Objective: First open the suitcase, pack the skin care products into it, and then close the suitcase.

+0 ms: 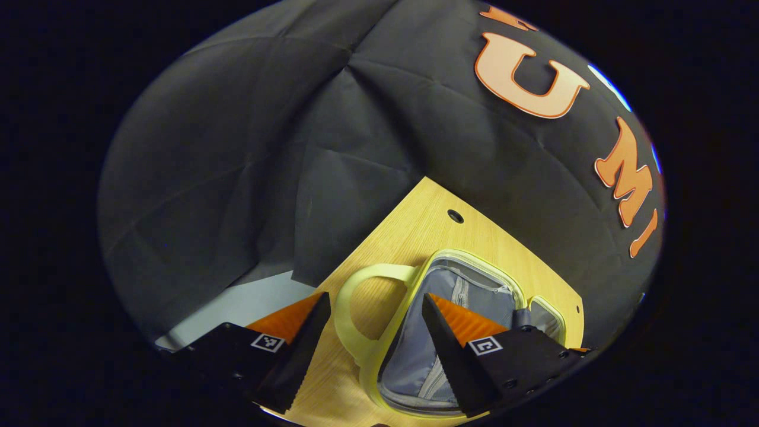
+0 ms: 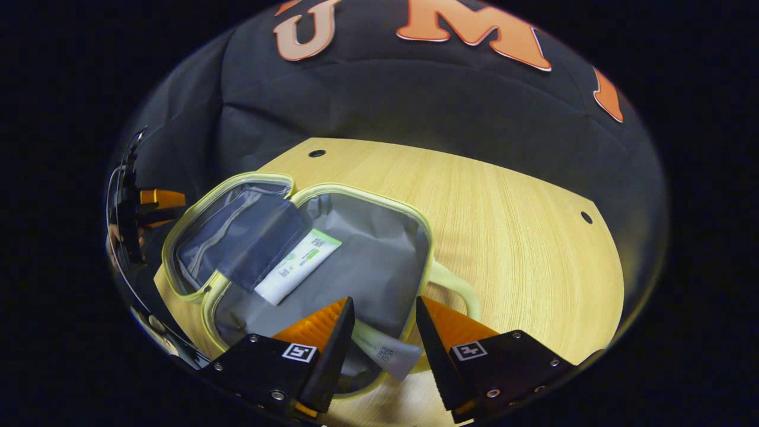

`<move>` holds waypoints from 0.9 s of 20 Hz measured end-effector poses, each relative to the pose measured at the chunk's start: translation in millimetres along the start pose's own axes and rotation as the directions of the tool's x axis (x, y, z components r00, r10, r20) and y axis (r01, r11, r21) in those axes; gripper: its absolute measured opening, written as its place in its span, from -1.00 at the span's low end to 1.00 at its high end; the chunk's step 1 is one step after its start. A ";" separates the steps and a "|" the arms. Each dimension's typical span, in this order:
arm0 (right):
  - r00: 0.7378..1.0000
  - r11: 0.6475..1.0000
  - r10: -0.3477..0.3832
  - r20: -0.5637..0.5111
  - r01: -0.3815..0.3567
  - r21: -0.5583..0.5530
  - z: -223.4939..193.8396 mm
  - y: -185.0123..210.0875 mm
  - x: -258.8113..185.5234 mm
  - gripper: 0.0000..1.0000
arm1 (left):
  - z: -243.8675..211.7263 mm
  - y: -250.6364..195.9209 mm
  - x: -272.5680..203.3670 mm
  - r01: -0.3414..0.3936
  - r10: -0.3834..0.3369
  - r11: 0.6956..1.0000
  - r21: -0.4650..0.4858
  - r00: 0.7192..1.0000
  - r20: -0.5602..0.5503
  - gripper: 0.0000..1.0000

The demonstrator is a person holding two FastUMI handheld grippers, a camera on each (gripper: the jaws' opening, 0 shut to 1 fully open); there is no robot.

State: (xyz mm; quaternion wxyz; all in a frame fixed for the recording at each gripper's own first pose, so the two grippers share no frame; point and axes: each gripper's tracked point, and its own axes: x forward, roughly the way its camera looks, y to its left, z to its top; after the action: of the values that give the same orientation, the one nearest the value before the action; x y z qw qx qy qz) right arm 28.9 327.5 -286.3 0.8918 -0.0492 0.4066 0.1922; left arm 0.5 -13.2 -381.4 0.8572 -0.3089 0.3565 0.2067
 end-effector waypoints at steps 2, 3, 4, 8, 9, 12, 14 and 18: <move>1.000 1.000 0.003 -0.002 -0.003 -0.020 -8.5 1.6 -6.5 0.38 | -6.3 3.4 -3.1 -0.011 0.011 1.000 0.009 1.000 -0.011 0.92; 1.000 1.000 0.006 -0.005 -0.006 -0.019 -12.5 2.7 -7.5 0.38 | -8.9 4.3 -3.8 -0.012 0.012 1.000 0.009 1.000 -0.017 0.92; 1.000 1.000 0.019 -0.006 -0.019 -0.018 -14.6 2.4 -10.2 0.37 | -8.8 6.1 -3.5 -0.010 0.010 1.000 0.010 1.000 -0.020 0.92; 0.999 1.000 0.014 0.033 -0.015 0.010 -3.0 -3.9 -18.3 0.38 | -16.4 5.1 4.2 0.029 -0.029 1.000 -0.007 0.997 -0.066 0.92; 0.998 1.000 0.012 0.056 -0.014 0.025 4.4 -4.9 -21.2 0.38 | -18.9 4.8 7.2 0.041 -0.043 0.999 -0.037 0.996 -0.080 0.92; 0.992 0.998 -0.023 0.126 0.017 0.053 27.1 -16.8 -32.8 0.38 | -18.7 3.6 18.8 0.089 -0.102 0.988 -0.123 0.989 -0.105 0.89; 0.986 0.997 -0.051 0.159 0.041 0.061 38.4 -26.9 -40.0 0.40 | -12.1 4.9 31.1 0.109 -0.128 0.977 -0.181 0.987 -0.096 0.90; 0.975 0.994 -0.096 0.200 0.083 0.073 49.8 -43.5 -55.6 0.46 | -5.9 4.2 41.8 0.189 -0.233 0.920 -0.343 0.968 -0.092 0.70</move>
State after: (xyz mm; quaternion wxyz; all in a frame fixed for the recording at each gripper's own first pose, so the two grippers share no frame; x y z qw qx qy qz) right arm 47.6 282.7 -214.8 0.9375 -0.0188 0.3168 0.1425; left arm 22.9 -8.6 -417.2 0.7849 -0.4983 0.3367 0.1492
